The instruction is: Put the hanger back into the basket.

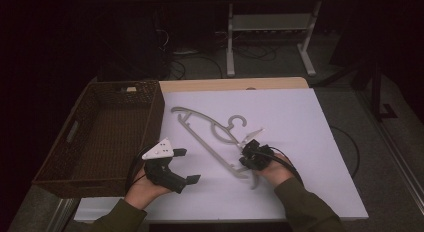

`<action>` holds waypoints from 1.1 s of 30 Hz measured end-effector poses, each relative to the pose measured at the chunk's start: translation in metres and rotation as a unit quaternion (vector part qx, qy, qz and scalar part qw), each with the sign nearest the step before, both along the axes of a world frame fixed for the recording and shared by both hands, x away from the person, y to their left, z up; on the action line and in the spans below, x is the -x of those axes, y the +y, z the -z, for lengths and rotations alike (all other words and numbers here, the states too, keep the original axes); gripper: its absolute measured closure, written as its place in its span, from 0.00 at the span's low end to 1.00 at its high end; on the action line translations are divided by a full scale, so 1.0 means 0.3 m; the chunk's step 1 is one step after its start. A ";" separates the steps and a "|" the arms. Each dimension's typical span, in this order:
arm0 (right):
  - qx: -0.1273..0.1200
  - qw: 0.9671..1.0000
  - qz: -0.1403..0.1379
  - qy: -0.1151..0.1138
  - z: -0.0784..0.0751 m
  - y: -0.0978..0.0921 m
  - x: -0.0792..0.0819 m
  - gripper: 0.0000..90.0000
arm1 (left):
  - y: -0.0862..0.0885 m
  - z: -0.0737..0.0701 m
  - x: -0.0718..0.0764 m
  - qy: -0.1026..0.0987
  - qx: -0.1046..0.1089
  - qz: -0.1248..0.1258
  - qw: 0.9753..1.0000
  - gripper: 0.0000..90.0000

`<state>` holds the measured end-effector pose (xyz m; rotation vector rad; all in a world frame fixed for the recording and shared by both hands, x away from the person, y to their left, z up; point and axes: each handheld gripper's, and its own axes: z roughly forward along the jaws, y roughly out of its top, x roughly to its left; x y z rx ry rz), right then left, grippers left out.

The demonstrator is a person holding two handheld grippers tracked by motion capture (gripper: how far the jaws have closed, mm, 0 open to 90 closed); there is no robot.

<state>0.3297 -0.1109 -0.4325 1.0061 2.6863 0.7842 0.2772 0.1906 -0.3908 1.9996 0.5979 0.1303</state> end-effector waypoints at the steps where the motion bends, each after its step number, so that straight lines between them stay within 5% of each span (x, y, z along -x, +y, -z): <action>1: 0.002 1.000 0.005 -0.002 0.001 -0.025 -0.002 1.00 | -0.001 0.000 0.000 0.000 0.000 0.000 1.000 0.00; 7: 0.013 0.999 0.051 -0.002 0.000 -0.176 -0.015 1.00 | -0.006 0.001 0.000 0.001 -0.001 0.001 1.000 0.00; 18: 0.001 0.990 0.138 -0.003 -0.006 -0.400 -0.050 1.00 | -0.009 0.002 -0.002 0.002 -0.003 0.002 1.000 0.00; 24: -0.042 0.992 0.120 -0.019 -0.061 -0.349 -0.062 1.00 | -0.013 0.005 -0.004 0.005 0.000 0.002 1.000 0.00; 33: -0.068 0.996 0.047 -0.033 -0.063 -0.106 -0.173 1.00 | -0.010 0.004 -0.007 0.004 0.003 0.003 1.000 0.00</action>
